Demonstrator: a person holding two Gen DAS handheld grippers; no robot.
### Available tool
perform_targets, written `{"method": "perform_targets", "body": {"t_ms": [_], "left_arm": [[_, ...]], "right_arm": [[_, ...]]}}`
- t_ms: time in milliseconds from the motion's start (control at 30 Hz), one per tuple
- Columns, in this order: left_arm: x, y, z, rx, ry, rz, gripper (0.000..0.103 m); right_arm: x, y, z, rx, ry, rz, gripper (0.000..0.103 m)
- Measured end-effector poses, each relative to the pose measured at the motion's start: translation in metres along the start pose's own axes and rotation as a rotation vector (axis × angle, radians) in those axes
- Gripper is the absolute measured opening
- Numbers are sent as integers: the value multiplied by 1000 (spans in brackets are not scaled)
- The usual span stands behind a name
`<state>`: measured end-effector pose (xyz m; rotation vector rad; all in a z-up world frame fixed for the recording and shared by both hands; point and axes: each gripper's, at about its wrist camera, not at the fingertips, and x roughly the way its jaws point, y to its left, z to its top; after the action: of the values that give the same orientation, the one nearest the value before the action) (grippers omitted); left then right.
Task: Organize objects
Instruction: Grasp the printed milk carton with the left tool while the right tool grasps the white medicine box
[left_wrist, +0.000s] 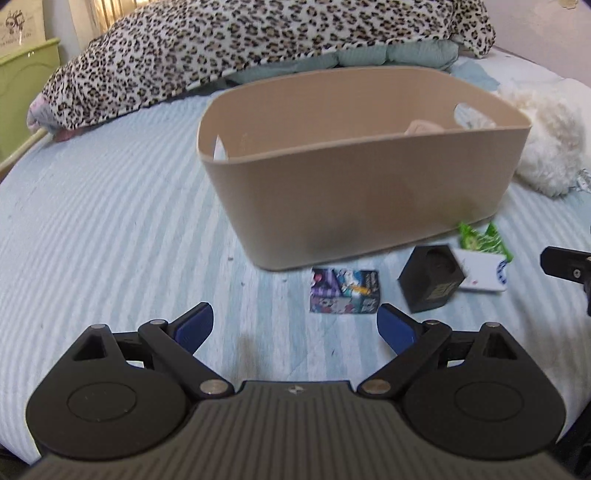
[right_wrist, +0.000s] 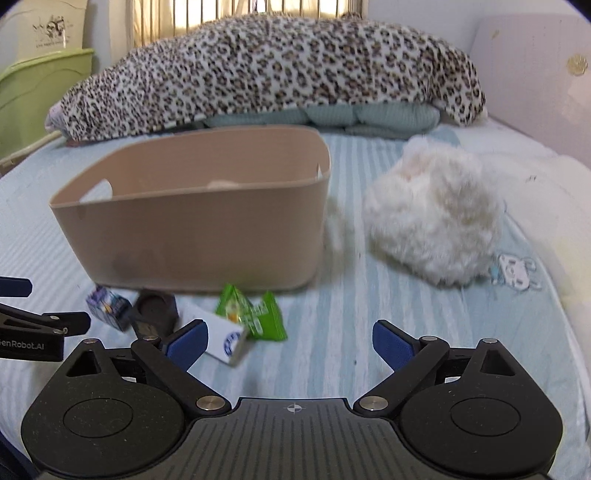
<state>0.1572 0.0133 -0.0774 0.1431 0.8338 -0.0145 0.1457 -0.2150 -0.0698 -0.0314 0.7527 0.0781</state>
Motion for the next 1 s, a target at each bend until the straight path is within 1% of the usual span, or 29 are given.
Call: {"method": "perform_targets", "body": {"t_ms": [167, 267, 367, 433, 533, 633, 700, 833, 1000], "left_arm": [[17, -2, -10, 8, 9, 0, 96], [25, -3, -14, -6, 13, -14, 96], [29, -5, -14, -18, 2, -35, 96], [30, -7, -14, -22, -23, -48, 96], [34, -12, -9, -10, -43, -32, 96], [44, -14, -3, -16, -30, -40, 96], [50, -13, -1, -21, -21, -42, 96], [56, -9, 2, -36, -31, -25, 96], [62, -1, 8, -59, -24, -18, 100]], "right_arm": [[19, 2, -6, 8, 53, 2, 97], [29, 7, -7, 22, 78, 5, 97], [37, 12, -6, 45, 86, 13, 97], [42, 16, -4, 50, 83, 6, 97], [49, 21, -2, 56, 86, 9, 97], [58, 24, 0, 94, 101, 21, 99], [64, 28, 0, 111, 99, 14, 101], [70, 37, 2, 127, 98, 15, 102], [78, 45, 6, 159, 113, 2, 103]]}}
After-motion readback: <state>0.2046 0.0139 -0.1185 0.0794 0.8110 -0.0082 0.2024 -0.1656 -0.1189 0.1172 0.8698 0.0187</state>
